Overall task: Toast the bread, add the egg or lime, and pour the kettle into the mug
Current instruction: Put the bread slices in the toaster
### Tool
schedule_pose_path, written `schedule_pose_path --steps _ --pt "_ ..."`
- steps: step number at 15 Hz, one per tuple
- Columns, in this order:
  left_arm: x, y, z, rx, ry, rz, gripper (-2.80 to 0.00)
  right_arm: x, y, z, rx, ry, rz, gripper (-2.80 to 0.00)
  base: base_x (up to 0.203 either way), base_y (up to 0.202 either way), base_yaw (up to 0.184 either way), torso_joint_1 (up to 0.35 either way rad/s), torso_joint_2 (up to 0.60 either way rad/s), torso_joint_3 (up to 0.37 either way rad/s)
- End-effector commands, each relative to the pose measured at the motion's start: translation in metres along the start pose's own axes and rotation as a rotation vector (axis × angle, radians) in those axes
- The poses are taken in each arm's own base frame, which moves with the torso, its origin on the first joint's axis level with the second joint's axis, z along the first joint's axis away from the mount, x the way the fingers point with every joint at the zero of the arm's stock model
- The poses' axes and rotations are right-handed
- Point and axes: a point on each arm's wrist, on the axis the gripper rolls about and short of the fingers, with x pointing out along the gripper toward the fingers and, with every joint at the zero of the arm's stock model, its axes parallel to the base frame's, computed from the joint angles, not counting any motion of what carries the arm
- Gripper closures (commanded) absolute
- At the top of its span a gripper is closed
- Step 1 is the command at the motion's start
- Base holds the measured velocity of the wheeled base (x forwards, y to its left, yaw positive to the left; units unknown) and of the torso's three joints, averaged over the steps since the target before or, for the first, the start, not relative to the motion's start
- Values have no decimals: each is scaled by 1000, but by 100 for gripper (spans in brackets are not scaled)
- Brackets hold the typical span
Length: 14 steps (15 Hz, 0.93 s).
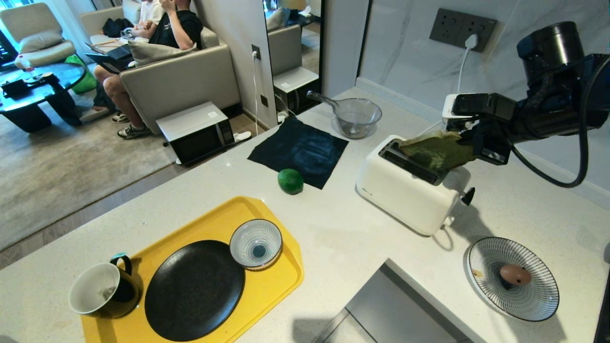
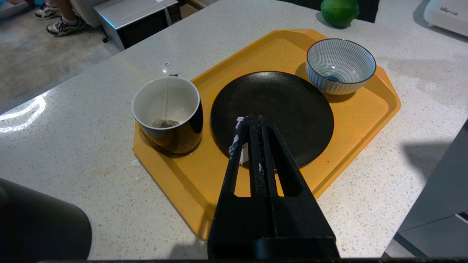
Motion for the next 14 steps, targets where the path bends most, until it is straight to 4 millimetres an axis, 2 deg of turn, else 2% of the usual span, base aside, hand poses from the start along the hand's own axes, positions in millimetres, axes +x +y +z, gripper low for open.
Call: schedule_pose_path --steps 1,11,14 --pt "1 0 -5 0 15 -1 0 6 1 0 -4 6 11 0 0 0 0 0 0 0" --pt "1 0 -5 0 15 1 0 19 -4 -1 106 12 -1 0 0 0 0 0 0 0" --pt "1 0 -5 0 15 -1 0 21 -11 2 114 2 -24 0 0 0 0 0 0 0"
